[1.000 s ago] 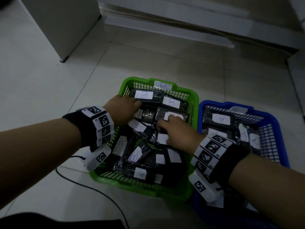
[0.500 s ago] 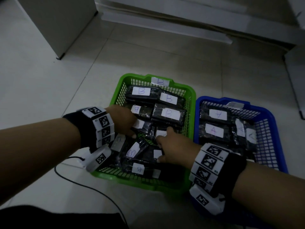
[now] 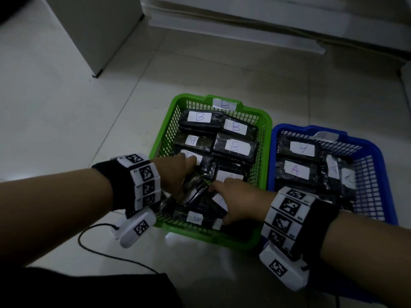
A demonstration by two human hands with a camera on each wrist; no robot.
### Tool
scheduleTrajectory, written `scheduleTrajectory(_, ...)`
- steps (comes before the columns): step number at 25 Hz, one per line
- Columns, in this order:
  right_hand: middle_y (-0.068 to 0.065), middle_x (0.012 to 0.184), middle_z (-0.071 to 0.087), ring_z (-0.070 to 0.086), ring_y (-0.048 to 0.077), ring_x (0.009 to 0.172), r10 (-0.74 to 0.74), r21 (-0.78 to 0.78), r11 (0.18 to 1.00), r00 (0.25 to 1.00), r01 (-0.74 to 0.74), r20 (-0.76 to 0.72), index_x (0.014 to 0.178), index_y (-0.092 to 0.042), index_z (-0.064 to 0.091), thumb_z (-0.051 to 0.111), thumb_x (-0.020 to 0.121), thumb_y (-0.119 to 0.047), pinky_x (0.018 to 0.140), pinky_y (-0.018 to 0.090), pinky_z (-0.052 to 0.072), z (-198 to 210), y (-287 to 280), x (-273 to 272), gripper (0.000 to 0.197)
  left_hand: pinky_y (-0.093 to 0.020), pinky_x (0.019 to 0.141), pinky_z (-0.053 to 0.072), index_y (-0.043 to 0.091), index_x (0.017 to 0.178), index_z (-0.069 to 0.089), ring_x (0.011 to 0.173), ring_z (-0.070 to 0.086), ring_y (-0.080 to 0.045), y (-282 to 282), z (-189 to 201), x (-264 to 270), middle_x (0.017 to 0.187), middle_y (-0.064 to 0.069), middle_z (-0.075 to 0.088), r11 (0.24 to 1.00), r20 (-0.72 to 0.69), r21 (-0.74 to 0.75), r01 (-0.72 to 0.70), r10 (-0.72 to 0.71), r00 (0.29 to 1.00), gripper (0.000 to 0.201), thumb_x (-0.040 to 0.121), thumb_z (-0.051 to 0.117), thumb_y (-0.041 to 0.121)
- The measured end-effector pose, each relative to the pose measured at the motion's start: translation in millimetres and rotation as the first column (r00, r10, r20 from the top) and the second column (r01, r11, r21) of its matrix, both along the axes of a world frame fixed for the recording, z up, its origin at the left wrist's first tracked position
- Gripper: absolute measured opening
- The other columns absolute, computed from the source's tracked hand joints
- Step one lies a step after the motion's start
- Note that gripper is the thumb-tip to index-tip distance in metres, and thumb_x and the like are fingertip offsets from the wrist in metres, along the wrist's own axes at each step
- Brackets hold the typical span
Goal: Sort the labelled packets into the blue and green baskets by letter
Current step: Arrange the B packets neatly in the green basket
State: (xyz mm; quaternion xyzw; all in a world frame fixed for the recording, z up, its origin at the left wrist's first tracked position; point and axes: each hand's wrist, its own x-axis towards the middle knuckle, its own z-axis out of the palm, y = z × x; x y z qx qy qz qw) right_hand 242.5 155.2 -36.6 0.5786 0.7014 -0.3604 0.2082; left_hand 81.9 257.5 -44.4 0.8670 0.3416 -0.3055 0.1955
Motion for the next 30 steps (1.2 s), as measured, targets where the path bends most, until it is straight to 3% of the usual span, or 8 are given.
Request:
scheduleTrajectory(3,0.011,0.131,0.042,0.051,0.030,0.115,0.017,-0.005,1.000,1.000,-0.017,-0.010,0.141,-0.020,0.029,0.080,0.069,-0.031,0.089,0.035,0.049,0,2,2,0.089,-0.033,0.076,0.046,0.011,0.126,0.029,0.103,0.056,-0.030,3,3,0,0.131,-0.012,0.038,0.996,0.146,0.042,-0.077,0.070,0.987,0.081,0.067,0.079,0.035)
scheduleTrajectory(7,0.012,0.134,0.038,0.046,0.032,0.120,-0.007,-0.061,0.998,1.000,0.007,-0.004,0.145,-0.020,0.022,0.081,0.069,-0.033,0.094,0.037,0.047,-4,-1,0,0.097,-0.039,0.080,0.051,0.013,0.135,0.019,0.105,0.058,-0.034,9,-4,-6,0.127,-0.018,0.043,0.989,0.040,0.095,-0.117,0.114,0.993,0.086,0.074,0.070,0.048)
scheduleTrajectory(12,0.013,0.123,0.052,0.047,0.033,0.116,0.063,0.102,0.992,0.992,-0.074,0.106,0.142,-0.018,0.023,0.077,0.068,-0.042,0.095,0.042,0.043,-4,-1,-5,0.094,-0.036,0.072,0.053,0.017,0.139,0.019,0.093,0.060,-0.028,9,-5,-5,0.111,-0.013,0.057,0.982,-0.081,0.179,0.063,-0.049,0.996,0.076,0.083,0.059,0.051)
scheduleTrajectory(17,0.013,0.117,0.052,0.057,0.030,0.103,0.015,0.068,0.998,0.999,-0.017,0.043,0.144,-0.021,0.017,0.078,0.071,-0.028,0.082,0.038,0.053,-3,3,3,0.095,-0.038,0.097,0.043,0.024,0.133,0.044,0.121,0.044,-0.023,9,-8,3,0.135,0.000,0.045,0.922,0.197,0.130,0.365,-0.385,0.902,0.061,0.078,0.067,0.038)
scheduleTrajectory(23,0.007,0.116,0.062,0.057,0.021,0.096,-0.131,0.095,0.985,0.983,0.144,-0.131,0.135,-0.031,0.036,0.083,0.068,-0.024,0.074,0.027,0.043,0,8,20,0.082,-0.034,0.096,0.036,0.027,0.124,0.049,0.118,0.045,-0.022,11,-9,6,0.125,0.005,0.057,0.879,0.068,0.280,0.385,-0.419,0.906,0.038,0.088,0.053,0.040)
scheduleTrajectory(25,0.004,0.097,0.064,0.055,0.017,0.079,-0.199,0.123,0.967,0.963,0.223,-0.181,0.130,-0.030,0.039,0.083,0.068,-0.023,0.066,0.027,0.042,2,11,21,0.076,-0.035,0.097,0.035,0.026,0.125,0.049,0.120,0.043,-0.021,20,-6,1,0.125,0.004,0.056,0.886,0.066,0.302,0.351,-0.387,0.920,0.038,0.088,0.053,0.039)
scheduleTrajectory(28,-0.001,0.093,0.062,0.060,0.020,0.085,-0.260,0.166,0.939,0.938,0.301,-0.230,0.137,-0.028,0.032,0.082,0.070,-0.020,0.071,0.028,0.047,7,17,24,0.084,-0.036,0.095,0.043,0.023,0.116,0.059,0.113,0.048,-0.021,21,-8,-1,0.119,0.000,0.056,0.913,0.192,0.225,0.341,-0.385,0.903,0.033,0.087,0.057,0.037)
scheduleTrajectory(30,-0.005,0.095,0.057,0.058,0.019,0.085,-0.289,0.192,0.923,0.929,0.335,-0.232,0.140,-0.026,0.026,0.082,0.070,-0.019,0.064,0.024,0.043,8,19,26,0.090,-0.032,0.089,0.048,0.025,0.100,0.068,0.100,0.056,-0.014,15,-3,-1,0.103,0.007,0.063,0.962,0.293,-0.010,0.272,-0.257,0.921,0.026,0.083,0.063,0.043)
